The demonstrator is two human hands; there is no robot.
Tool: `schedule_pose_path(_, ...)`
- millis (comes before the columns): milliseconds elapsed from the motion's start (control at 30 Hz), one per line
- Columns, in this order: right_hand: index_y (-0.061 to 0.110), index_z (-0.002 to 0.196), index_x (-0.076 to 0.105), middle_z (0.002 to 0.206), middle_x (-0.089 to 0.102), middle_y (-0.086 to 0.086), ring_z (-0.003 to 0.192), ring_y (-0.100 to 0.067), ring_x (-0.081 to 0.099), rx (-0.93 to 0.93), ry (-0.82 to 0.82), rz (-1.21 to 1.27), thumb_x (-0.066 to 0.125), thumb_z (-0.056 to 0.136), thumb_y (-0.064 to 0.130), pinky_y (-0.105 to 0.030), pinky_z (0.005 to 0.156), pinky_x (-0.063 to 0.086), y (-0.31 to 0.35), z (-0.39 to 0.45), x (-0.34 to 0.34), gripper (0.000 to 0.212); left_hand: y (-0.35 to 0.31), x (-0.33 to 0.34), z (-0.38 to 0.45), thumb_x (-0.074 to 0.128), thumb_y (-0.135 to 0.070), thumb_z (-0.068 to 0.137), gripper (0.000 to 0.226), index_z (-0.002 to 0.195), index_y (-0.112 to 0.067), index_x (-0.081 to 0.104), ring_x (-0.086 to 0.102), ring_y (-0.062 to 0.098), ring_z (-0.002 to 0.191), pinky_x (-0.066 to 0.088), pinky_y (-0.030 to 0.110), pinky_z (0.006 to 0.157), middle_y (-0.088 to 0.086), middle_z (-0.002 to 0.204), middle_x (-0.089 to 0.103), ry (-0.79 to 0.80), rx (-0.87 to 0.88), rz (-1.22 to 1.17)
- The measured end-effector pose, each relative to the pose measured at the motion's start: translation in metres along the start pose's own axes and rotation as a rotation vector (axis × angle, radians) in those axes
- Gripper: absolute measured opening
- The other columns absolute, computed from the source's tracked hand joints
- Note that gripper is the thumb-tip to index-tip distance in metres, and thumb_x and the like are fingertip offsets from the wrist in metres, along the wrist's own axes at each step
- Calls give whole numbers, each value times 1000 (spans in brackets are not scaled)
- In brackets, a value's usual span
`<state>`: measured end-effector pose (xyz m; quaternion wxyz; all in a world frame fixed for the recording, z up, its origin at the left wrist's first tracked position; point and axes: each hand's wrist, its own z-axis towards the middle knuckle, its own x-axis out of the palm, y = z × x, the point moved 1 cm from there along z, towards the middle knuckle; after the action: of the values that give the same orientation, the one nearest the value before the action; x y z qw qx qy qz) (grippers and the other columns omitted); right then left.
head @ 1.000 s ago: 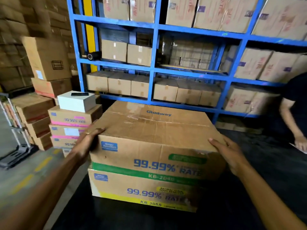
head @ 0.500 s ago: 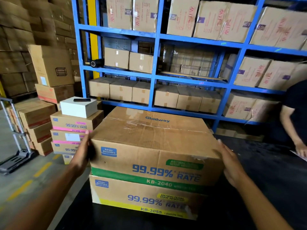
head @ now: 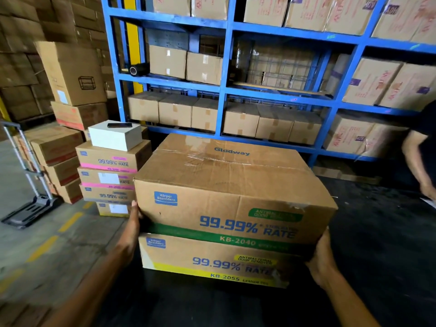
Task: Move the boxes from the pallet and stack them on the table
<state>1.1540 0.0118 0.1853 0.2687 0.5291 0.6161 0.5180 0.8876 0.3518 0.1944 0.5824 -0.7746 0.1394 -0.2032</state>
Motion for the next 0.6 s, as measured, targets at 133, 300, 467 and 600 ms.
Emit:
schedule_pose_path(133,38,132,51,140,53,1,128,-26,46,-17,22,14,27,78,82,-54,109,31,4,0,4,74,1,3,-3,23,-63,94,65,135,-19,49,54,31,120,42,41,88,17,138,53,-7,13,11)
schedule_pose_path(300,36,132,51,137,54,1,126,-26,47,-19,9,-4,27,79,81,-52,109,33,6,-4,9,74,1,1,-3,25,-63,94,65,124,-15,56,59,29,101,45,44,93,21,128,59,-11,-6,28)
schedule_pose_path(467,34,131,54,135,57,0,122,-23,50,-50,37,8,31,73,84,-49,108,35,5,-4,8,80,6,1,-11,23,-57,97,61,120,-10,55,61,23,82,46,35,70,18,110,61,-13,5,48)
schedule_pose_path(600,39,120,59,136,55,1,125,-23,48,-38,50,-2,25,83,78,-51,110,32,6,-9,7,63,9,0,-15,25,-54,98,60,116,-6,56,62,23,78,45,32,61,21,103,63,-18,17,32)
